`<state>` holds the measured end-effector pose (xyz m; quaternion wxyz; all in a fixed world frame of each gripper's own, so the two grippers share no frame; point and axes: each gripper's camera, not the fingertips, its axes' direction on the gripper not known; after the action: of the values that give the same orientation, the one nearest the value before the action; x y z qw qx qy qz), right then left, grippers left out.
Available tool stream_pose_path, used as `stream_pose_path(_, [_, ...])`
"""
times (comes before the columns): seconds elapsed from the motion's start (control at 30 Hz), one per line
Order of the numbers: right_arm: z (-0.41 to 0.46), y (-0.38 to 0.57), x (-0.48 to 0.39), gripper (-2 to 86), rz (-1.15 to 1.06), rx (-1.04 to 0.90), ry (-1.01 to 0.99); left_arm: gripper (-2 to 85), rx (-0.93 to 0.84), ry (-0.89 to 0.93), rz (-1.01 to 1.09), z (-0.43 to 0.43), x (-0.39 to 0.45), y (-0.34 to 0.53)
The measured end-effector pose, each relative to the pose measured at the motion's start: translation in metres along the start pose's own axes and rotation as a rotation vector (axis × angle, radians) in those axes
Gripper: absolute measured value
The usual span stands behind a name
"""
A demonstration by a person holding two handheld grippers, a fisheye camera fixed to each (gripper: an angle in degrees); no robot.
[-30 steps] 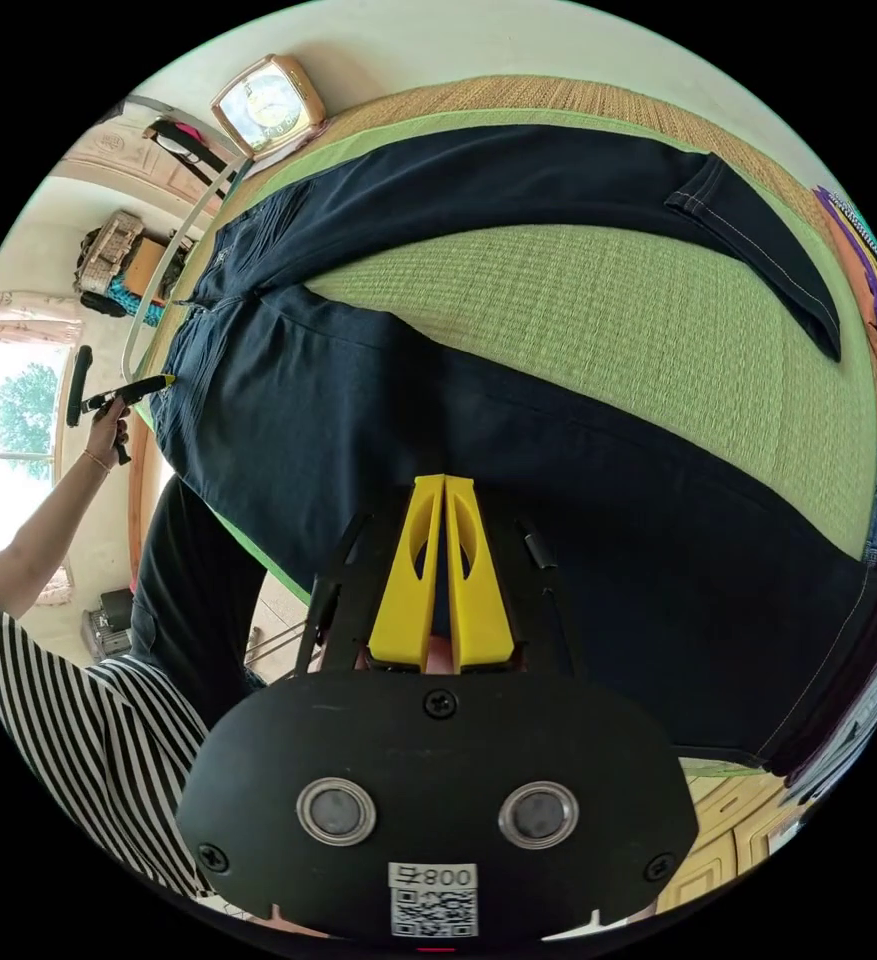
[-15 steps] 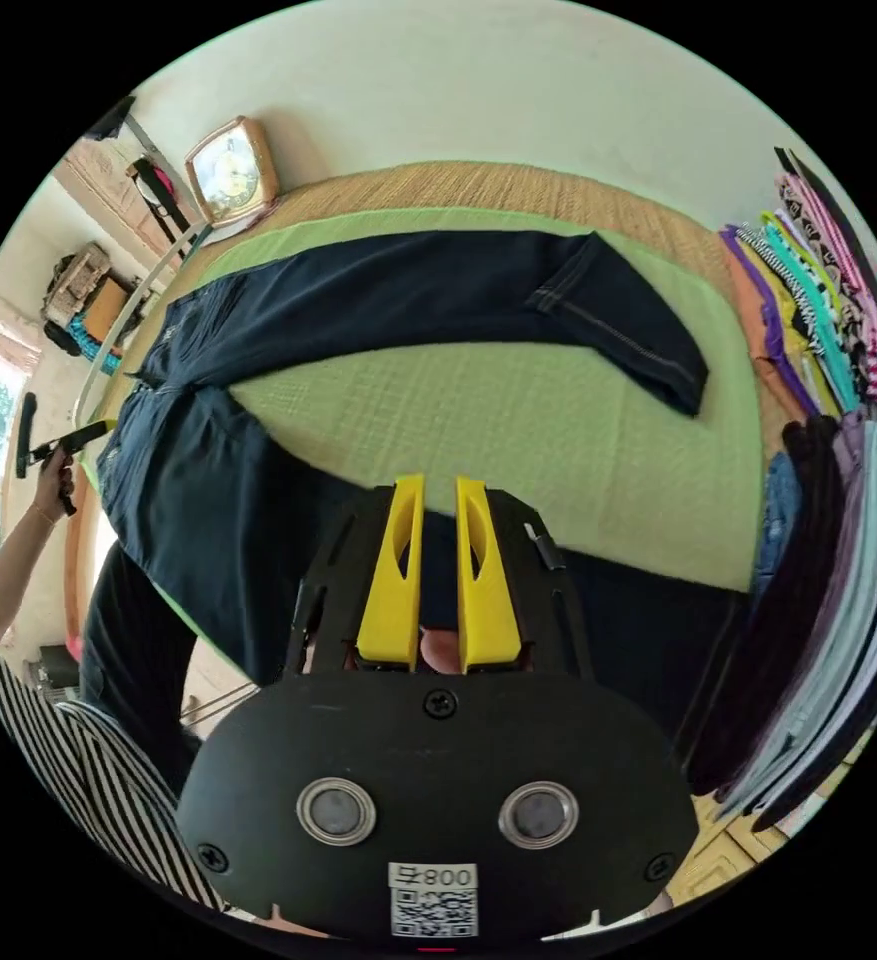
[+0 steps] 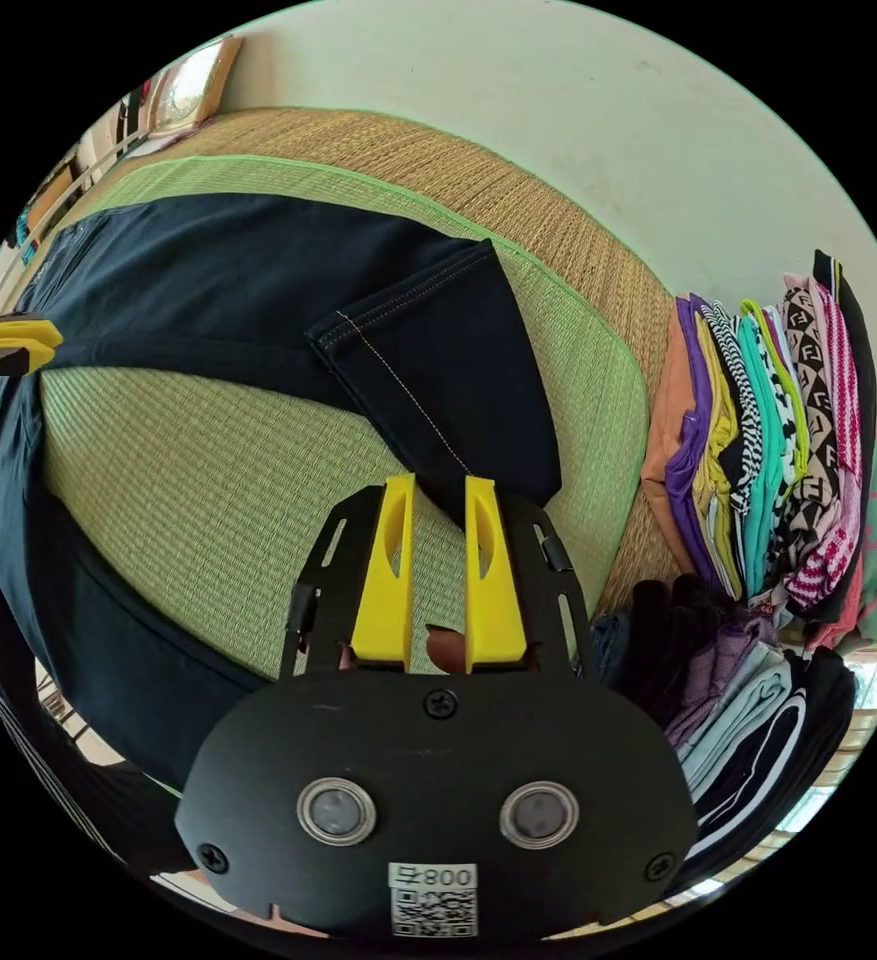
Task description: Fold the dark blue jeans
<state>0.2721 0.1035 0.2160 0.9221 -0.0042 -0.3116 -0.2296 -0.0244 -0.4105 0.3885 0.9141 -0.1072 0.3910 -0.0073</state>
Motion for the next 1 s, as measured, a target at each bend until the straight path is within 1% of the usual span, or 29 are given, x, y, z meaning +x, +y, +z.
stream_pose_path(0.17, [-0.019, 0.014, 0.008, 1.9, 0.021, 0.049, -0.018, 4.7, 0.023, 0.120, 0.047, 0.025, 0.018, -0.027])
stream_pose_path(0.37, [-0.086, 0.039, 0.037, 0.6, 0.059, 0.225, -0.179, 4.8, 0.050, 0.224, 0.145, 0.048, 0.051, -0.066])
stream_pose_path(0.47, [-0.120, 0.047, 0.059, 0.3, 0.072, 0.296, -0.242, 4.5, 0.064, 0.219, 0.211, 0.054, 0.072, -0.092])
stream_pose_path(0.53, [-0.138, 0.050, 0.074, 0.2, 0.085, 0.317, -0.275, 4.0, 0.109, 0.187, 0.239, 0.050, 0.083, -0.107])
stream_pose_path(0.6, [-0.155, 0.053, 0.099, 0.1, 0.124, 0.333, -0.267, 2.8, 0.202, 0.158, 0.276, 0.038, 0.096, -0.127])
stream_pose_path(0.67, [-0.157, 0.048, 0.125, 0.0, 0.194, 0.308, -0.238, 2.4, 0.230, 0.119, 0.281, 0.033, 0.102, -0.146])
stream_pose_path(0.73, [-0.147, 0.038, 0.158, 0.0, 0.287, 0.254, -0.269, 2.3, 0.199, 0.078, 0.275, 0.034, 0.106, -0.167])
stream_pose_path(0.77, [-0.138, 0.033, 0.180, 0.1, 0.378, 0.223, -0.251, 2.3, 0.167, 0.051, 0.262, 0.037, 0.107, -0.178])
stream_pose_path(0.87, [-0.108, 0.027, 0.215, 0.2, 0.512, 0.125, -0.284, 3.0, 0.085, 0.055, 0.244, 0.046, 0.101, -0.185])
stream_pose_path(0.93, [-0.096, 0.029, 0.212, 0.3, 0.495, 0.116, -0.288, 3.6, 0.057, 0.082, 0.271, 0.051, 0.096, -0.171])
stream_pose_path(1.0, [-0.083, 0.040, 0.189, 0.5, 0.427, 0.130, -0.270, 4.0, -0.022, 0.098, 0.301, 0.061, 0.084, -0.136])
